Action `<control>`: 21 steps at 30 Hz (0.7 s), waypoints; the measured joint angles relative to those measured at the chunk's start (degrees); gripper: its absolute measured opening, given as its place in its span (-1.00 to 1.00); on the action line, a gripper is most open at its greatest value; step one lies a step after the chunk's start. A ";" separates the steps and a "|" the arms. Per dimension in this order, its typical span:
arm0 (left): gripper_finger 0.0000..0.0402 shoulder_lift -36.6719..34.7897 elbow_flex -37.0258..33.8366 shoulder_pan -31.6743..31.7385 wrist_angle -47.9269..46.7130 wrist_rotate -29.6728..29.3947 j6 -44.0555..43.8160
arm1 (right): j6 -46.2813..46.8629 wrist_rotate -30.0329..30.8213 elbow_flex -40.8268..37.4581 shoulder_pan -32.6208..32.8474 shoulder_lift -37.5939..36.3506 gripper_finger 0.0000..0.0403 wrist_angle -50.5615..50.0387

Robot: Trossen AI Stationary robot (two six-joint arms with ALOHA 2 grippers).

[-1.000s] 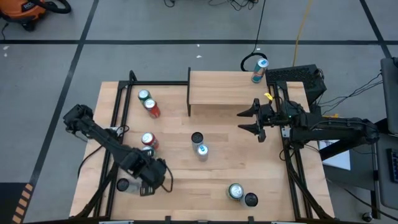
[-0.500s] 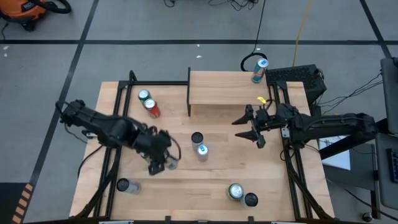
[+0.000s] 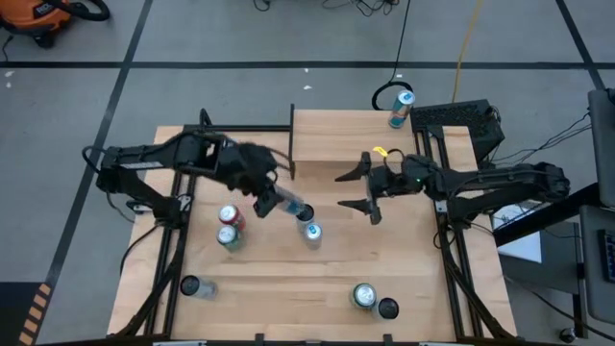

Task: Place canned beverage on shelf
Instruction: Put the bottom blue soda can on the shelf aligned with the other blue soda can

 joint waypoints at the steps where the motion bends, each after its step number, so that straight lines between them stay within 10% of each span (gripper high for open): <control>1: 0.08 0.00 0.05 0.87 0.61 0.65 0.56 | -0.40 0.03 1.49 0.01 1.18 0.43 -0.74; 21: 0.08 2.47 0.11 6.21 11.56 3.59 10.57 | -3.59 0.02 26.86 -2.33 19.92 0.50 -21.64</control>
